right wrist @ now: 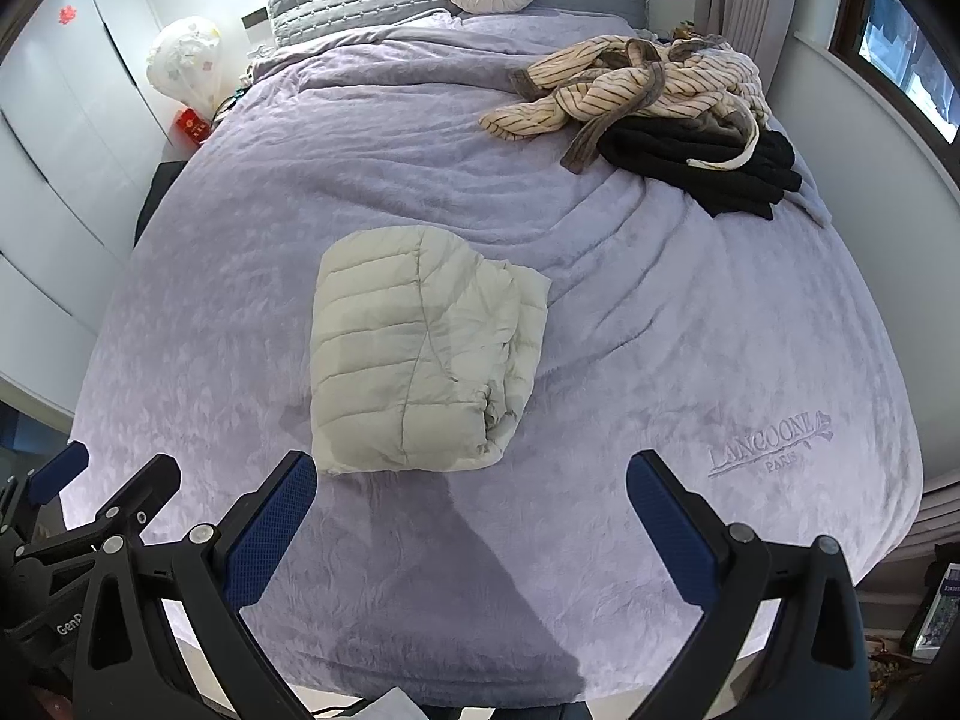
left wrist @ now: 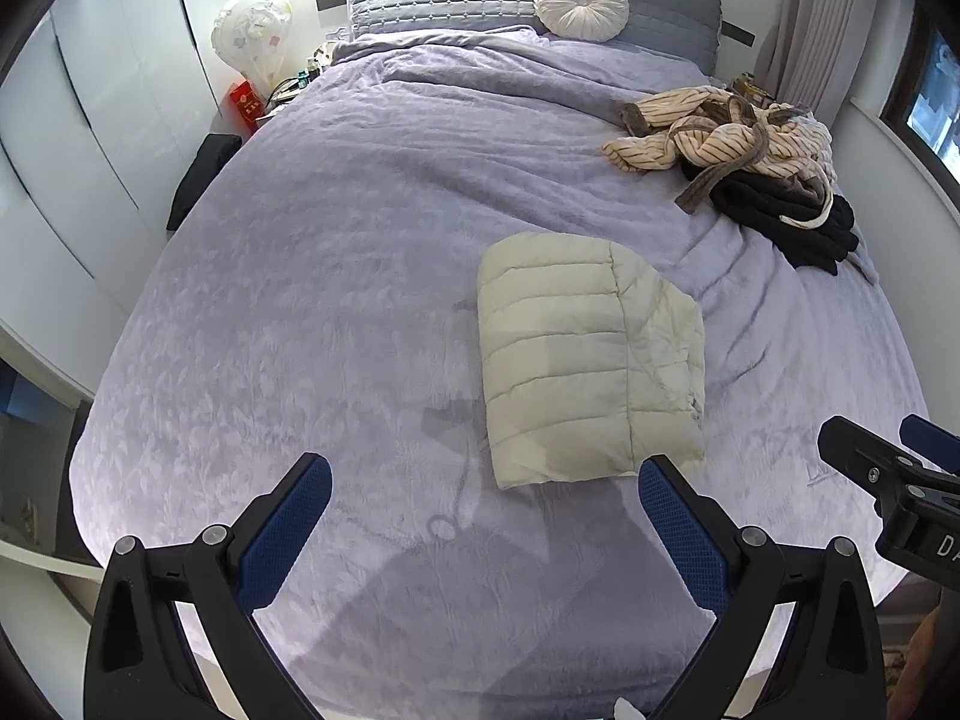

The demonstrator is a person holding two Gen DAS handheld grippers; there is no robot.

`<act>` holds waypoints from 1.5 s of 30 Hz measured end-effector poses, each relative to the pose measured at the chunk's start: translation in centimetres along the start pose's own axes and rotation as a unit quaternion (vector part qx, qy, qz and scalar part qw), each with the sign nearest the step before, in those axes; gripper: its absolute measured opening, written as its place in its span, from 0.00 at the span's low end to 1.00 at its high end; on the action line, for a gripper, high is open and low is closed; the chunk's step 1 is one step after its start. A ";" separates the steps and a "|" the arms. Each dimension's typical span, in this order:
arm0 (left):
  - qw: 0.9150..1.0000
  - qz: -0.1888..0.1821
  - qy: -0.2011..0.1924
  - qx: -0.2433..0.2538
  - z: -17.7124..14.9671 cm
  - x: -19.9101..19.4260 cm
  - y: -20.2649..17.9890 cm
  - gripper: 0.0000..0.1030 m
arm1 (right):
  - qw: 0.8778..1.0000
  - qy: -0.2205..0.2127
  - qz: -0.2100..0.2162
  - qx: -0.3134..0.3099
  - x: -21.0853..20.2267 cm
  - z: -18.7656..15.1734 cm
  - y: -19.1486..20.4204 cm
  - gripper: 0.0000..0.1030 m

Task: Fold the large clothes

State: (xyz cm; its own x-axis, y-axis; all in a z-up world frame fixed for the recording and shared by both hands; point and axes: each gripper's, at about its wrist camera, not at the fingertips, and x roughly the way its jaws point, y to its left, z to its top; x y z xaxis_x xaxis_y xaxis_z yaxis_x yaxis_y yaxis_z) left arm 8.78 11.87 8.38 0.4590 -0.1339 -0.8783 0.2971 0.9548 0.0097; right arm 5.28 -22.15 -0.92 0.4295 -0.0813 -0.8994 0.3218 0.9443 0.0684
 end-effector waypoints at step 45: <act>1.000 -0.001 0.001 0.000 -0.1 0.0 -0.2 1.00 | 1.000 0.004 0.004 0.001 0.1 -0.5 0.1 1.00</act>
State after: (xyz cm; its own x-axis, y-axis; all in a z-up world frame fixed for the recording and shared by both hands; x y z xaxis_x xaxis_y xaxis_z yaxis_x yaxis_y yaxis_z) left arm 8.61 11.66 8.33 0.4571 -0.1350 -0.8791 0.2977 0.9546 0.0081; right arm 4.92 -21.86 -1.19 0.4252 -0.0712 -0.9023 0.3200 0.9444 0.0762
